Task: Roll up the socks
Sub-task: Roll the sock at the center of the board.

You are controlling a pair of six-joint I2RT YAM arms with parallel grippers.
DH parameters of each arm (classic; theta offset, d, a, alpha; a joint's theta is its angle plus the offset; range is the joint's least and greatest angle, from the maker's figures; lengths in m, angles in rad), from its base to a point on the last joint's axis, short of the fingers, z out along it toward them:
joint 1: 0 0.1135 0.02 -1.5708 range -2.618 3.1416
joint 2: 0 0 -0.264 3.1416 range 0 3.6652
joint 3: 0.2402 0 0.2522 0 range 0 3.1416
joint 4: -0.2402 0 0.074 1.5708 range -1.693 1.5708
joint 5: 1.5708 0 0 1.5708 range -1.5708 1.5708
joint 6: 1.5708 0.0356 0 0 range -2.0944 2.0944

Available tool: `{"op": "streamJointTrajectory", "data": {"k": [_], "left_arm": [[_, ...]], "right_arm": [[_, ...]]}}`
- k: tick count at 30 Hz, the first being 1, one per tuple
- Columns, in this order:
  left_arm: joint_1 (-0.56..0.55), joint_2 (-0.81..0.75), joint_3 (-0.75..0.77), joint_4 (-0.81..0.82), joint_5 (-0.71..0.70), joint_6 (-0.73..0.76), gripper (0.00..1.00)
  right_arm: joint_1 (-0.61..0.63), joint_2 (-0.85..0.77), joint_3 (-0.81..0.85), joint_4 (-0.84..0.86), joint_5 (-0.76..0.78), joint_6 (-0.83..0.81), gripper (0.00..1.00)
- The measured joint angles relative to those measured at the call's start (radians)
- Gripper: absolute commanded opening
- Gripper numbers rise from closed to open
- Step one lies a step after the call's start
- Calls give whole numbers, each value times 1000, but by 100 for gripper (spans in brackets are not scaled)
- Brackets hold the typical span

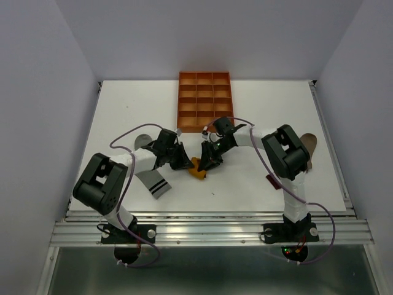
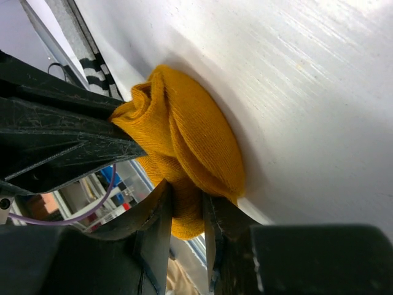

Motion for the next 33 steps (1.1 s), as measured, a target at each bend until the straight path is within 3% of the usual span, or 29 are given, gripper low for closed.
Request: {"op": "streamJointTrajectory", "data": {"k": [6, 10, 18, 25, 33], "left_arm": [[1, 29, 27, -14, 7, -5, 0], [-2, 43, 49, -31, 0, -8, 0], [-23, 44, 93, -114, -57, 3, 0], [-26, 54, 133, -189, -76, 14, 0], [-28, 74, 187, -285, -89, 19, 0]], "right_arm": [[0, -35, 4, -16, 67, -100, 48], [5, -127, -48, 18, 142, -164, 54], [24, -339, -173, 125, 252, -252, 58], [210, -494, -275, 231, 453, -374, 61], [347, -506, -339, 296, 639, -469, 60]]}}
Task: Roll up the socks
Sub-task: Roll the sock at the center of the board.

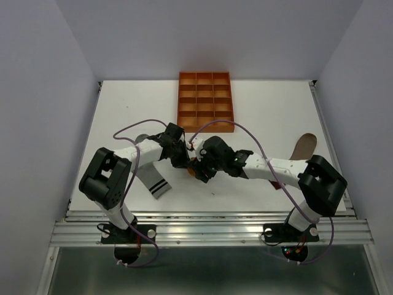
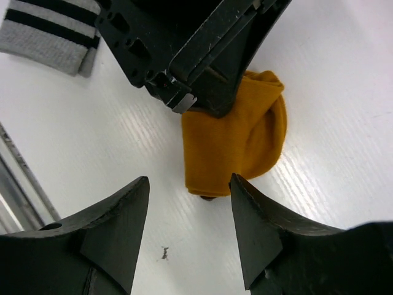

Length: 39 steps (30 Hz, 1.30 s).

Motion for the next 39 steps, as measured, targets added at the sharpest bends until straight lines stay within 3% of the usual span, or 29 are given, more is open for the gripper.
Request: {"op": "streamJointTrajectory", "data": {"k": [11, 39], "left_arm": [[0, 10, 22, -49, 5, 1, 0], [0, 39, 65, -97, 14, 16, 0]], "right_arm": [[132, 54, 0, 26, 231, -96, 57], [237, 175, 14, 87, 606, -196, 57]]}}
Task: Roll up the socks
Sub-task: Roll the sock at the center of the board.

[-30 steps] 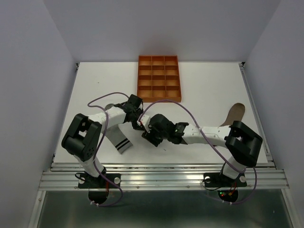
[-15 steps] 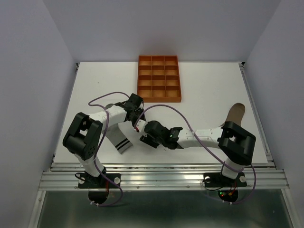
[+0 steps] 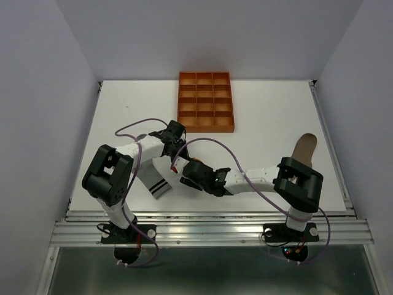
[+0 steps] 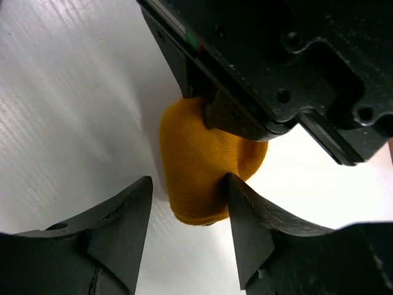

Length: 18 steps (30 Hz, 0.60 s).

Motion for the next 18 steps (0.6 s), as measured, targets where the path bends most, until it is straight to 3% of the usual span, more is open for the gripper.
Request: {"op": "streamJointTrajectory", "data": {"k": [11, 13, 18], "left_arm": [[0, 7, 11, -16, 2, 18, 0], [0, 7, 11, -17, 2, 21, 0], [0, 8, 13, -20, 6, 30, 0]], "right_arm": [[-1, 16, -3, 4, 49, -24, 57], [-1, 16, -6, 5, 48, -26, 50], [-1, 20, -8, 5, 19, -37, 16]]}}
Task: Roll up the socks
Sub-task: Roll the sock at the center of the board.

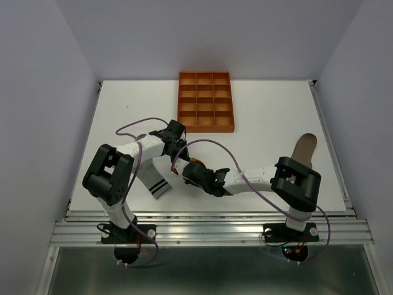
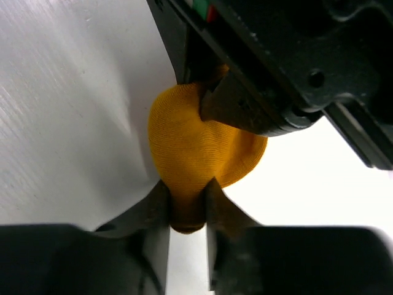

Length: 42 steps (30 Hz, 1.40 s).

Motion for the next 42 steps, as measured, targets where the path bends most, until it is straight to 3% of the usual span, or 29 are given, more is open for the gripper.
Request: {"op": "streamJointTrajectory", "data": {"k": [4, 7, 9, 11, 16, 42], "left_arm": [[0, 0, 0, -2, 3, 3, 0], [0, 0, 0, -2, 4, 3, 3], [0, 0, 0, -2, 4, 3, 12], [0, 0, 0, -2, 3, 0, 29], [8, -8, 0, -5, -17, -14, 50], [103, -97, 15, 50, -54, -29, 60]], "right_arm": [[0, 0, 0, 0, -16, 1, 3], [0, 0, 0, 1, -32, 16, 1], [-1, 0, 0, 1, -40, 33, 1], [-8, 0, 1, 0, -47, 69, 1], [-44, 0, 10, 0, -108, 174, 1], [-329, -7, 7, 23, -724, 486, 1]]}}
